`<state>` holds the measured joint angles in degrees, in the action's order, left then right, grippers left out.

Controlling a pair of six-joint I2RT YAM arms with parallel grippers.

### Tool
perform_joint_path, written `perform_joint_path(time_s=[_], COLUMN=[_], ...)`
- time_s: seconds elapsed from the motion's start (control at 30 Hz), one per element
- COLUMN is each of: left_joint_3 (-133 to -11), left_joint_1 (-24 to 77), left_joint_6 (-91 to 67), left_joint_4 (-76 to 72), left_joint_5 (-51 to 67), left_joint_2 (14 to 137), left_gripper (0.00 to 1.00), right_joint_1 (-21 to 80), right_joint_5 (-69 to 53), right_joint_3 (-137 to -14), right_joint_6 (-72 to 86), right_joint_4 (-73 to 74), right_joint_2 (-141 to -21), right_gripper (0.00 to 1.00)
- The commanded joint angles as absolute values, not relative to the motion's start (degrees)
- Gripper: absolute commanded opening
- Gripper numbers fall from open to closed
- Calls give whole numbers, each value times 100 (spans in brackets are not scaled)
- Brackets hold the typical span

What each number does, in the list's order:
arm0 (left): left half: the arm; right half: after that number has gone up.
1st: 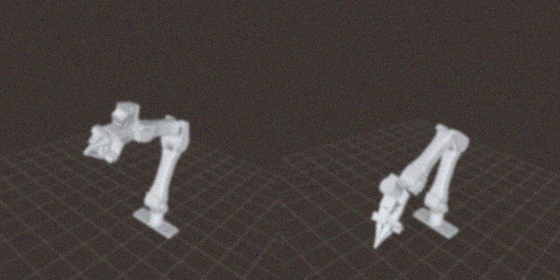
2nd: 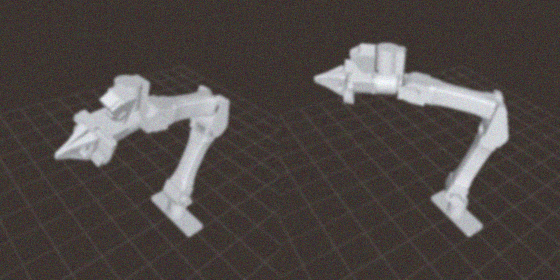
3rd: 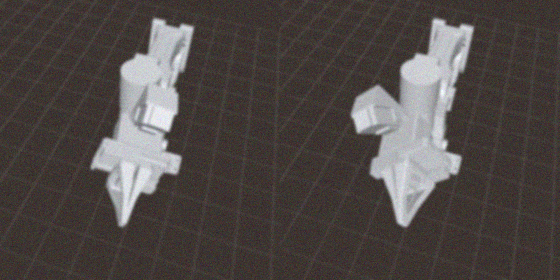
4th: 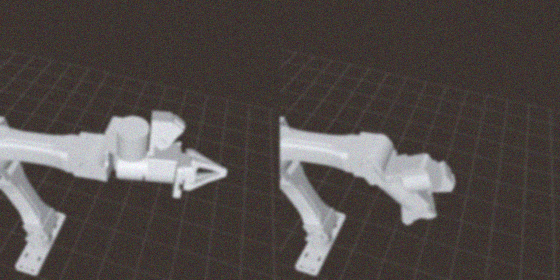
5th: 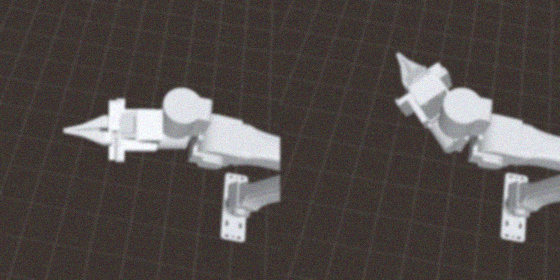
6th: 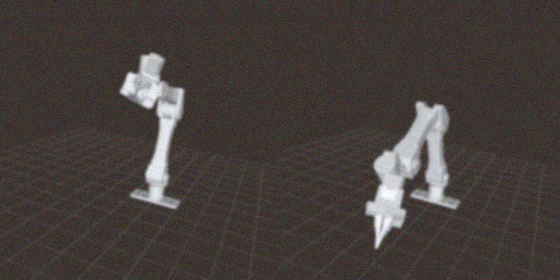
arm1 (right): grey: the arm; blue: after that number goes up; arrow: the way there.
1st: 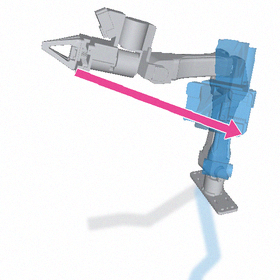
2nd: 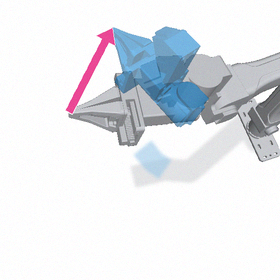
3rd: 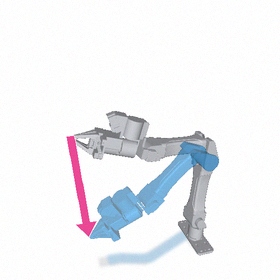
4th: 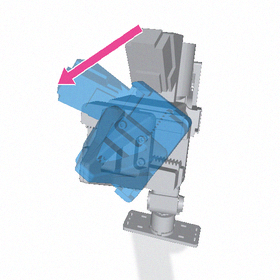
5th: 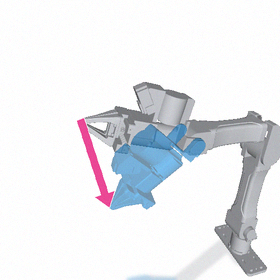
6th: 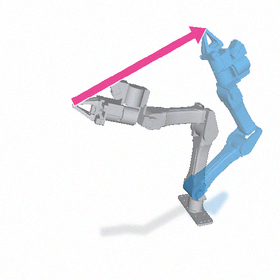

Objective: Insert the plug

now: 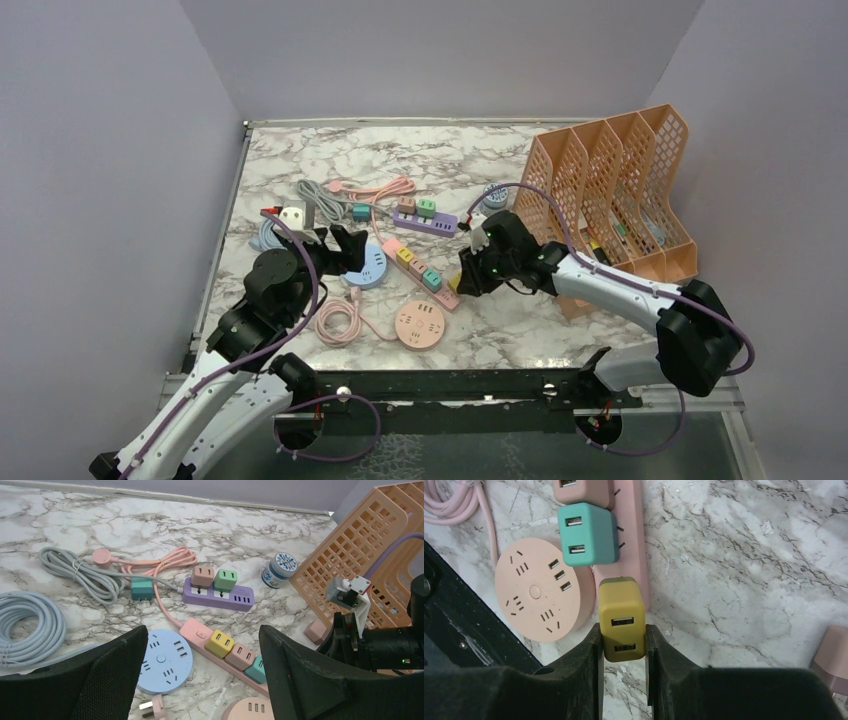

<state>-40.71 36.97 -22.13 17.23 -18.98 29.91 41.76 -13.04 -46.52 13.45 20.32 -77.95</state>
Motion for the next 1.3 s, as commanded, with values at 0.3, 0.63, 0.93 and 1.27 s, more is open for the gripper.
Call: perform_joint_path(time_s=[0.3, 0.63, 0.93, 1.27], left_joint_3=[-4015, -3964, -3975, -3965], left_joint_1=[3693, 3694, 3691, 3697], left_joint_6=[-2136, -2232, -2232, -2206], left_joint_4=[1807, 1793, 1784, 1785], left_joint_5=[-1899, -1812, -1811, -1854], left_joint_2=[2924, 2934, 2973, 2953], left_gripper=[84, 84, 84, 84], right_joint_1=[4402, 4525, 4624, 5258], right_joint_5=[-1288, -1354, -1009, 219], right_joint_3=[-5047, -5113, -5301, -5586], right_joint_6=[1118, 1178, 1046, 1336], right_joint_4=[2308, 2237, 2624, 2846], right_joint_2=[-8199, -8510, -8535, -9011], right_gripper=[1, 1, 1, 1])
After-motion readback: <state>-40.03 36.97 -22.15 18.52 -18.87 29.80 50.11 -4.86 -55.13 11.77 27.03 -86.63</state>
